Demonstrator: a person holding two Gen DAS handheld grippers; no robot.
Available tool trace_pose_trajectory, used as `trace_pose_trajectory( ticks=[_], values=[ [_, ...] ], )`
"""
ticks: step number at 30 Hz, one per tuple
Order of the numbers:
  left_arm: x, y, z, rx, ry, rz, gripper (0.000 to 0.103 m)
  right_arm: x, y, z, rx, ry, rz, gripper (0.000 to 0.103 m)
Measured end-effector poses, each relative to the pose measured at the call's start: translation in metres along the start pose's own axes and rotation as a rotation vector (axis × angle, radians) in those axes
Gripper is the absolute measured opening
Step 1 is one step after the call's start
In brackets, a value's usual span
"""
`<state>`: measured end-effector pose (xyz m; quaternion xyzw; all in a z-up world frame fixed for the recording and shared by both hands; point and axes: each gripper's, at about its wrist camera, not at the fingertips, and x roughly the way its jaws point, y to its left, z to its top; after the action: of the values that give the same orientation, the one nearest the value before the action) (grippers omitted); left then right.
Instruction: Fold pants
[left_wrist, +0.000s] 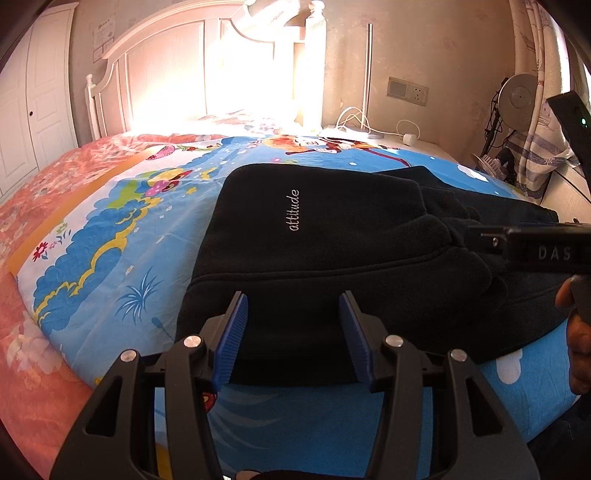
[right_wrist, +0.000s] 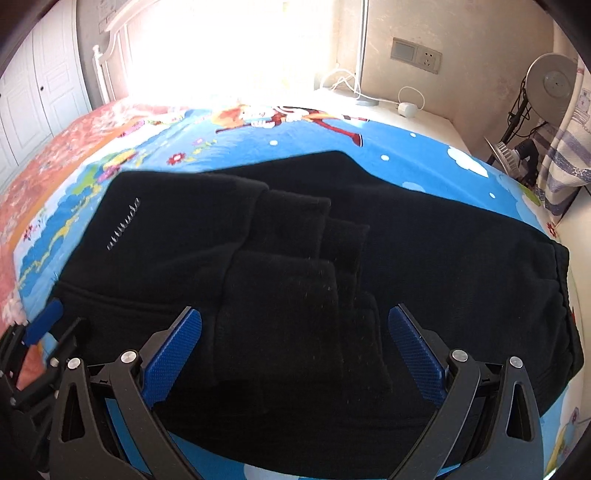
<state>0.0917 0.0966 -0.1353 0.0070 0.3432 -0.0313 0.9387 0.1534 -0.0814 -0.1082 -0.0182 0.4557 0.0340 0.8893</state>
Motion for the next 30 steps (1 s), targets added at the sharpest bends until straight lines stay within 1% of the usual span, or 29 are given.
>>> trace_pose_trajectory(
  ticks=[2,4,5,7,8,10,12,13,15,18,20,22,23,24,26,29,30],
  values=[
    [-0.003,0.003,0.002,-0.016,0.003,-0.013,0.051,0.006,-0.003,-0.007,0.031,0.010,0.028,0.097],
    [-0.014,0.011,0.007,-0.066,-0.030,-0.040,0.051,0.005,-0.001,-0.007,0.015,0.004,0.015,0.097],
    [-0.020,0.017,0.009,-0.091,-0.048,-0.039,0.052,0.005,0.001,-0.008,-0.003,-0.005,0.005,0.097],
    [-0.025,0.033,0.013,-0.146,-0.067,-0.032,0.052,0.005,0.001,-0.009,-0.002,-0.008,0.005,0.097],
    [-0.026,0.044,0.015,-0.192,-0.067,-0.043,0.052,0.006,0.000,-0.010,0.004,-0.006,0.010,0.097],
    [-0.022,0.072,0.013,-0.320,-0.044,-0.086,0.055,0.006,0.000,-0.009,0.005,-0.004,0.014,0.097],
    [-0.015,0.097,0.006,-0.435,-0.017,-0.113,0.055,0.007,0.000,-0.009,0.005,-0.004,0.015,0.097],
    [-0.013,0.106,0.002,-0.474,-0.010,-0.128,0.055,0.007,-0.001,-0.009,0.006,-0.004,0.017,0.097],
    [-0.006,0.116,-0.004,-0.512,0.006,-0.178,0.055,0.008,-0.001,-0.009,0.006,-0.004,0.019,0.097],
    [0.010,0.116,-0.014,-0.548,0.060,-0.273,0.055,0.009,-0.001,-0.009,0.005,-0.005,0.020,0.097],
    [0.019,0.118,-0.021,-0.598,0.084,-0.324,0.055,0.009,-0.001,-0.009,0.004,-0.005,0.023,0.097],
    [0.022,0.123,-0.024,-0.641,0.083,-0.371,0.055,0.010,-0.002,-0.009,0.007,-0.004,0.029,0.097],
    [0.024,0.125,-0.024,-0.648,0.094,-0.397,0.051,0.010,-0.002,-0.009,0.009,-0.003,0.031,0.097],
    [0.027,0.126,-0.026,-0.671,0.109,-0.447,0.044,0.011,-0.002,-0.009,0.010,-0.003,0.032,0.097],
    [0.027,0.129,-0.028,-0.714,0.114,-0.478,0.044,0.011,-0.002,-0.010,0.010,-0.004,0.036,0.097],
    [0.028,0.128,-0.025,-0.713,0.119,-0.483,0.045,0.011,-0.002,-0.010,0.009,-0.004,0.037,0.097],
    [0.029,0.129,-0.024,-0.713,0.123,-0.484,0.051,0.012,-0.002,-0.010,0.009,-0.004,0.038,0.097]
  ],
)
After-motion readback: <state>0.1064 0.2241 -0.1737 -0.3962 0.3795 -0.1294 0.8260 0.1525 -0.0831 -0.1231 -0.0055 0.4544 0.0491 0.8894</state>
